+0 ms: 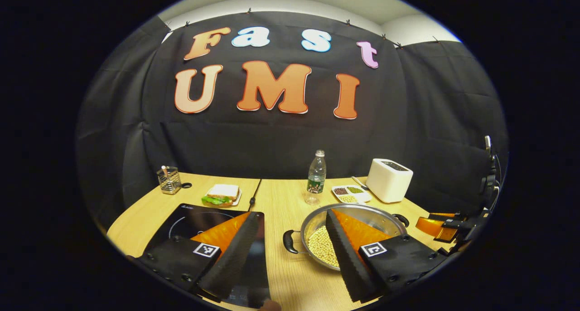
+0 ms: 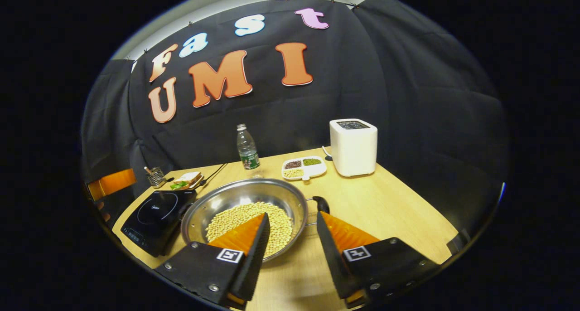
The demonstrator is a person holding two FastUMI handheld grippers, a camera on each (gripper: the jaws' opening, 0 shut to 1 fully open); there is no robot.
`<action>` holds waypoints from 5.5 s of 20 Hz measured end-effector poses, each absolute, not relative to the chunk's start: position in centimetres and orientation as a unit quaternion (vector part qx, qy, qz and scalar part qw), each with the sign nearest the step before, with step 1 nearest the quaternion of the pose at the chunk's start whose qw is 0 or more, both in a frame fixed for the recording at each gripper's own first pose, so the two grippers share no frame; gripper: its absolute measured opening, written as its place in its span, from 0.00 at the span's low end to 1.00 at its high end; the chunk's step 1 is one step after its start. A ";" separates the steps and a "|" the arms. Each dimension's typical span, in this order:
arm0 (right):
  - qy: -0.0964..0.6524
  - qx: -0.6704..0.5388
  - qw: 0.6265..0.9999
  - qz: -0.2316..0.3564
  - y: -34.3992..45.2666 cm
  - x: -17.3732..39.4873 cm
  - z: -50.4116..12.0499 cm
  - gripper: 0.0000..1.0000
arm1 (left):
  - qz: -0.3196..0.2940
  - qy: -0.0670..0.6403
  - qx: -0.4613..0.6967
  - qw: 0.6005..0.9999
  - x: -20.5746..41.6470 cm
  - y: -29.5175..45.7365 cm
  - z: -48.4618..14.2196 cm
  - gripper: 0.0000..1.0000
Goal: First push the handle of the pot to place it horizontally, then grasp the pot with both hands and set it on the induction cooktop.
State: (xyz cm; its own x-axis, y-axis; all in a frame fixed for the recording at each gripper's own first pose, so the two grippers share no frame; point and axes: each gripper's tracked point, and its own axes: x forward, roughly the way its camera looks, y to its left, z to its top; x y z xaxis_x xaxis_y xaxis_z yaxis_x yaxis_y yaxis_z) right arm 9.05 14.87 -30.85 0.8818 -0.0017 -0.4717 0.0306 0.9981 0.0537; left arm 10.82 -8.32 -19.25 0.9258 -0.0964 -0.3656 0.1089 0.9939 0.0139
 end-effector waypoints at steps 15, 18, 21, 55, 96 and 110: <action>0.325 -0.010 0.945 -0.045 11.5 15.3 -37.8 0.95 | -0.067 0.353 0.005 0.933 16.6 -9.6 -34.1 0.98; 0.344 -0.013 0.938 -0.048 11.2 15.7 -39.0 0.95 | -0.070 0.371 0.013 0.926 16.9 -9.6 -35.6 0.98; 0.355 -0.002 0.934 -0.048 11.2 16.2 -39.7 0.95 | -0.082 0.389 0.013 0.918 17.2 -10.2 -37.2 0.98; 0.316 0.054 0.947 0.018 23.2 13.3 -26.8 0.52 | 0.017 0.347 -0.023 0.937 12.3 2.0 -23.4 0.64; 0.304 0.074 0.944 0.099 40.4 17.2 -31.9 0.94 | 0.170 0.276 0.025 0.946 12.9 23.9 -19.8 1.00; 0.128 0.046 0.989 0.057 22.5 11.3 -12.1 0.95 | 0.076 0.071 0.027 0.994 10.0 2.8 0.8 0.97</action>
State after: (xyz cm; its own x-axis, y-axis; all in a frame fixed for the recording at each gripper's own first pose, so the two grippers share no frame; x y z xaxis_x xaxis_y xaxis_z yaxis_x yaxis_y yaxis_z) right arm 11.27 22.51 -12.15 0.9609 0.1253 -0.2470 -0.1016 0.9891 0.1064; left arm 10.04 2.85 0.81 0.9782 0.1560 -0.1372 -0.1482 0.9868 0.0652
